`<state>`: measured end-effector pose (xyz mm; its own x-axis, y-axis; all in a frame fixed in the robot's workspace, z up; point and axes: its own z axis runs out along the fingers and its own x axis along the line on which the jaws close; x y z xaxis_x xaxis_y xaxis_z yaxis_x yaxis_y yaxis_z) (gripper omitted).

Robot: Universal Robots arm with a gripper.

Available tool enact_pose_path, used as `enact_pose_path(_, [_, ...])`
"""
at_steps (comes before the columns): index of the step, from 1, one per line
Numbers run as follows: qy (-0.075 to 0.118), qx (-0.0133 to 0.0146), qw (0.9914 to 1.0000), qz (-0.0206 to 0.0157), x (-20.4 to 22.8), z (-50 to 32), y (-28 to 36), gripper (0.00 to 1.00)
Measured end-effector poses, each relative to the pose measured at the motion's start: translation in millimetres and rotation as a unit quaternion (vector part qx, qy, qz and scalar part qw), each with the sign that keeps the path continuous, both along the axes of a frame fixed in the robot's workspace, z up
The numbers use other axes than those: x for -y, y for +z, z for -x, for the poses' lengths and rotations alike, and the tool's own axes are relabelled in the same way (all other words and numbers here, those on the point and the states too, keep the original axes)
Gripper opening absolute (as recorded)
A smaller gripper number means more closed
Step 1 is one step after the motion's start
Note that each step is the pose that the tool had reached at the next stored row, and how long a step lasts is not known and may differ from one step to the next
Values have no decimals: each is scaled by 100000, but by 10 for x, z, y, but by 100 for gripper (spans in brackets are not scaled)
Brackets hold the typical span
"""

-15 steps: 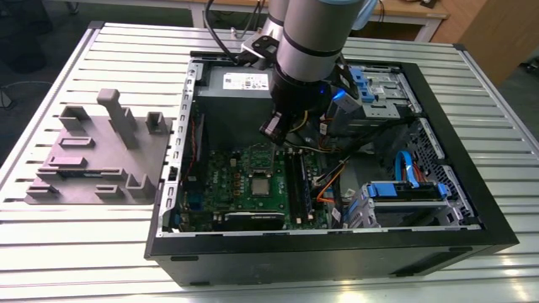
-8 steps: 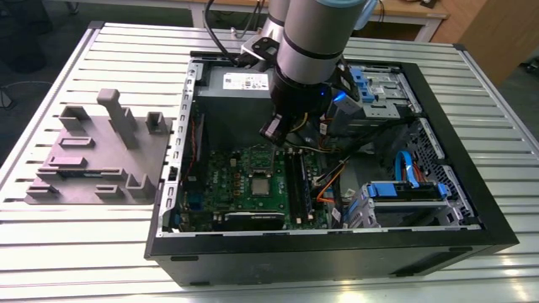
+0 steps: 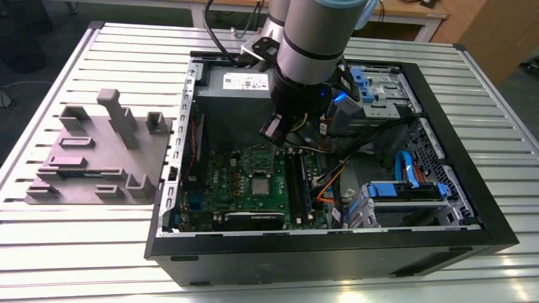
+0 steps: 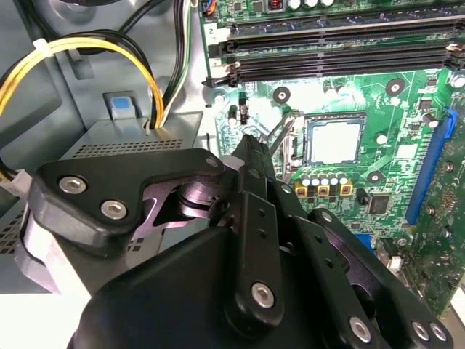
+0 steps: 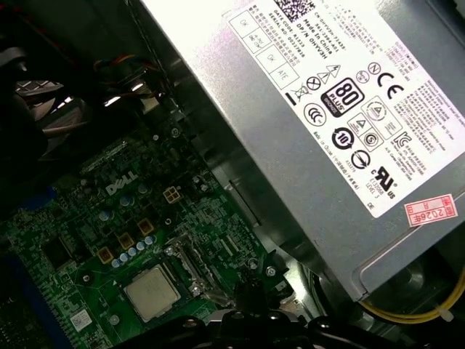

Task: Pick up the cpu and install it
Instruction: 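Close the cpu cover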

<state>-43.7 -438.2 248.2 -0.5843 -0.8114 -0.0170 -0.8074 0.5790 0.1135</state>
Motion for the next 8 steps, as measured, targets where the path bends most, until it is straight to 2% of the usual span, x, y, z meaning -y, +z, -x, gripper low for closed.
enact_pose_path(8, [5, 6, 99998, -564, 15, 0, 4, 10])
